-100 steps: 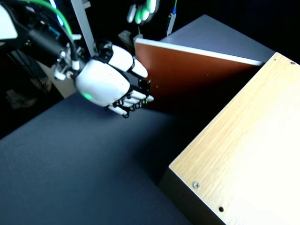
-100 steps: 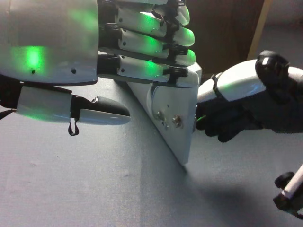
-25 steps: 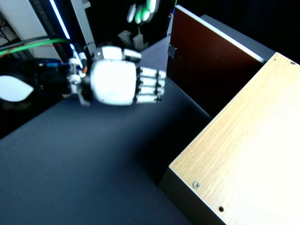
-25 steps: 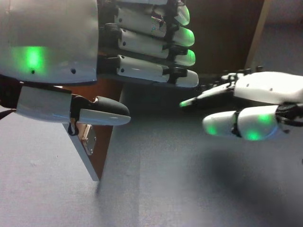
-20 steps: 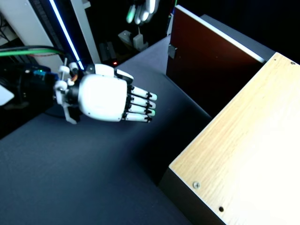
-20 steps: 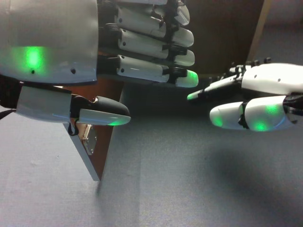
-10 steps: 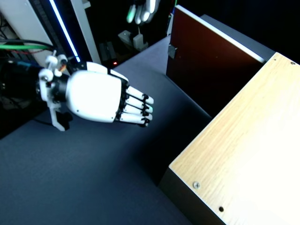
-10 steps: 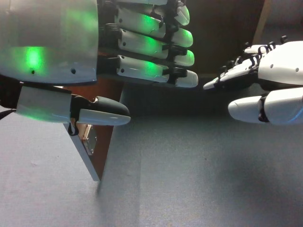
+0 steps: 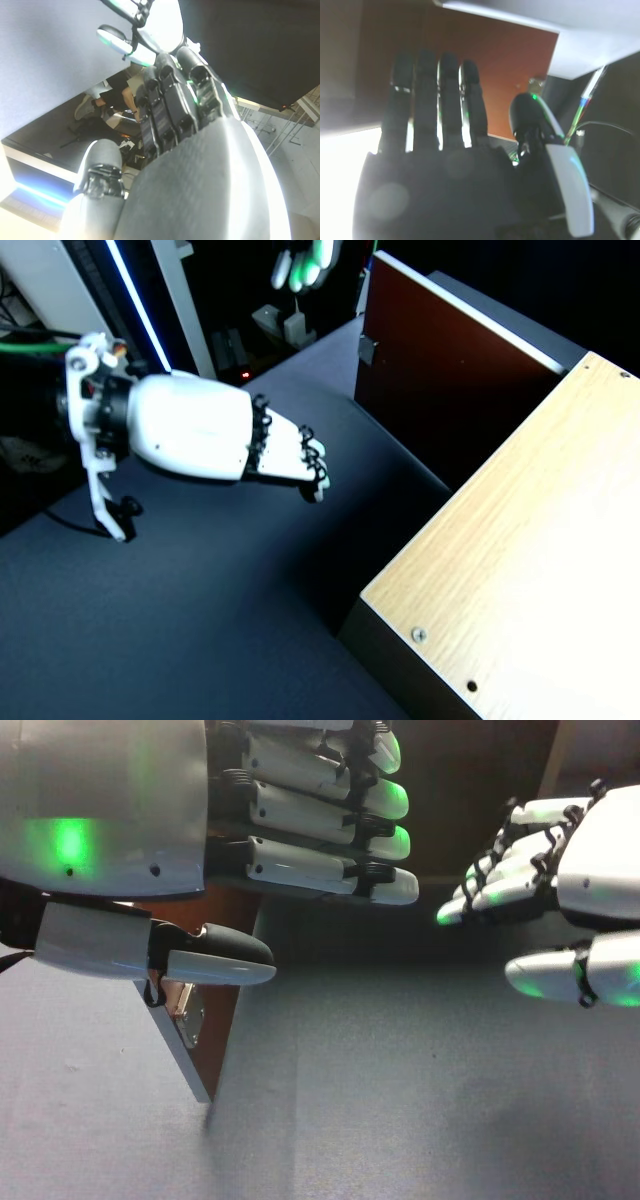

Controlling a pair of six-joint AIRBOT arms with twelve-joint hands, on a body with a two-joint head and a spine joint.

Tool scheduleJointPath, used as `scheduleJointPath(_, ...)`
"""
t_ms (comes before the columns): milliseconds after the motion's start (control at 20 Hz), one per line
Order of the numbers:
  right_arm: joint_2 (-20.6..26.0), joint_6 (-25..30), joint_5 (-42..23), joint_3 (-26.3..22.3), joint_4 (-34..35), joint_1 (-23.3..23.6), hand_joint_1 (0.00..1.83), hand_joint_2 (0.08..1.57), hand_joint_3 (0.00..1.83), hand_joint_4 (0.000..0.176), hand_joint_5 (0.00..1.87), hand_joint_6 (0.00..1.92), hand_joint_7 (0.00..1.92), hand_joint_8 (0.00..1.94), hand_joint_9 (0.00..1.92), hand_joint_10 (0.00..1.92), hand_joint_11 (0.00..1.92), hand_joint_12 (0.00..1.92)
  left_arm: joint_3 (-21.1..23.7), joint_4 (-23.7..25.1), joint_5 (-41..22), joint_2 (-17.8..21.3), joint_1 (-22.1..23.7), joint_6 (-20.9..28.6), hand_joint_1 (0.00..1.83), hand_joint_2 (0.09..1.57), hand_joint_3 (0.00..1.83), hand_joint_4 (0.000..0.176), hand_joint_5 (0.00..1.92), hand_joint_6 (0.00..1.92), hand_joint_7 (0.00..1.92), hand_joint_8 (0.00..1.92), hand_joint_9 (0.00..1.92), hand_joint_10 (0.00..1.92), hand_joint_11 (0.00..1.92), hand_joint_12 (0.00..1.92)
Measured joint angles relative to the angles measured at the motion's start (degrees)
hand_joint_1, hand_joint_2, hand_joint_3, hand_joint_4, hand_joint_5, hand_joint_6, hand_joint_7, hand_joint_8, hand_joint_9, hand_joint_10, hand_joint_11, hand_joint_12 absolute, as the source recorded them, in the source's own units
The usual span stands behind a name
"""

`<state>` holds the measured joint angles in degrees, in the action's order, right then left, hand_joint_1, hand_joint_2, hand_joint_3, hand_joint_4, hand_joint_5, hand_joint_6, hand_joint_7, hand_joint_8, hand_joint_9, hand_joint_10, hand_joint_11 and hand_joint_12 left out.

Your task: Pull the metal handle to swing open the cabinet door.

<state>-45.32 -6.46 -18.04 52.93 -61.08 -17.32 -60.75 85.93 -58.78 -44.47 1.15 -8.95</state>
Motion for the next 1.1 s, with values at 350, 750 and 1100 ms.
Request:
scheduleJointPath(350, 2.3, 8.0, -8.9, 0.5, -14.6, 1.8, 0.0, 1.57, 0.09, 0.0, 0.4, 0.0, 0.42, 0.0, 0.39, 0.0, 0.0, 1.01, 0.0, 0.0, 0.0, 0.0, 0.0, 0.0, 0.0, 1.57, 0.01, 0.0, 0.41, 0.0, 0.47, 0.0, 0.44, 0.0, 0.05, 0.81)
scheduleJointPath(750, 5.7, 8.0, -24.7, 1.9, -22.2, 5.3, 0.0, 1.57, 0.09, 0.0, 0.41, 0.0, 0.43, 0.0, 0.39, 0.0, 0.0, 1.01, 0.0, 0.0, 0.0, 0.0, 0.0, 0.0, 0.0, 1.57, 0.01, 0.0, 0.41, 0.0, 0.48, 0.0, 0.45, 0.0, 0.06, 0.81)
scheduleJointPath(1100, 8.8, 8.0, -32.6, 0.9, -27.3, 8.2, 0.0, 1.57, 0.1, 0.0, 0.4, 0.0, 0.42, 0.0, 0.39, 0.0, 0.0, 1.02, 0.0, 0.0, 0.0, 0.0, 0.0, 0.0, 0.0, 1.57, 0.01, 0.0, 0.41, 0.0, 0.48, 0.0, 0.45, 0.0, 0.06, 0.81)
